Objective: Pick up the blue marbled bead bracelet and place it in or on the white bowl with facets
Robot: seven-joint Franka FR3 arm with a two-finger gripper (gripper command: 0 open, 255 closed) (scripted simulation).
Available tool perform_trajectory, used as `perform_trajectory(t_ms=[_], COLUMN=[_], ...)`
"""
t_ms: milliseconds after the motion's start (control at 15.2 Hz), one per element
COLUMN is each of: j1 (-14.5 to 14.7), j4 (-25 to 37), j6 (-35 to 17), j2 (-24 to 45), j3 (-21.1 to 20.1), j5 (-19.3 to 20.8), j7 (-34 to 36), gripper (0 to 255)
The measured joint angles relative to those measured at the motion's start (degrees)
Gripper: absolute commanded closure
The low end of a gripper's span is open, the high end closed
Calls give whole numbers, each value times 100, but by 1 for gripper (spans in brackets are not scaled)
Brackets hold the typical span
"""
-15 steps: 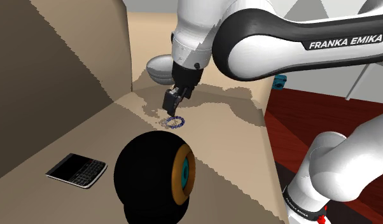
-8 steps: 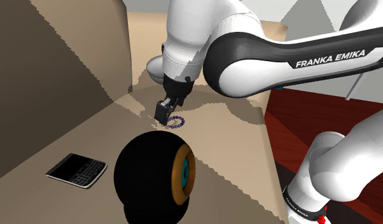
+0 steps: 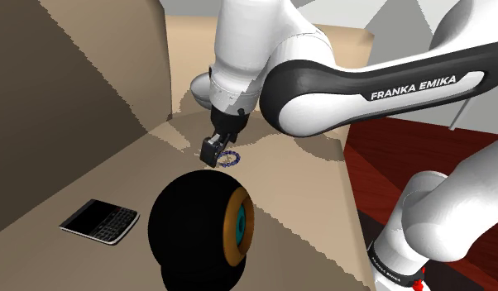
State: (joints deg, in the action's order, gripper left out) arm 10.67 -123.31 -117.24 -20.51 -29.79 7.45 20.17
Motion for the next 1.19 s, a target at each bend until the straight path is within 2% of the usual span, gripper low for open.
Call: perform_trajectory(t_ms=[66, 132, 792, 1188], j1=[0, 0, 2, -11], j4=[0, 0, 12, 381], j6=[-1, -1, 2, 363], j2=[0, 0, -6, 7], j3=[0, 0, -2, 30], j5=[0, 0, 0, -18], j7=[0, 0, 1, -91], gripper=[0, 255, 255, 255])
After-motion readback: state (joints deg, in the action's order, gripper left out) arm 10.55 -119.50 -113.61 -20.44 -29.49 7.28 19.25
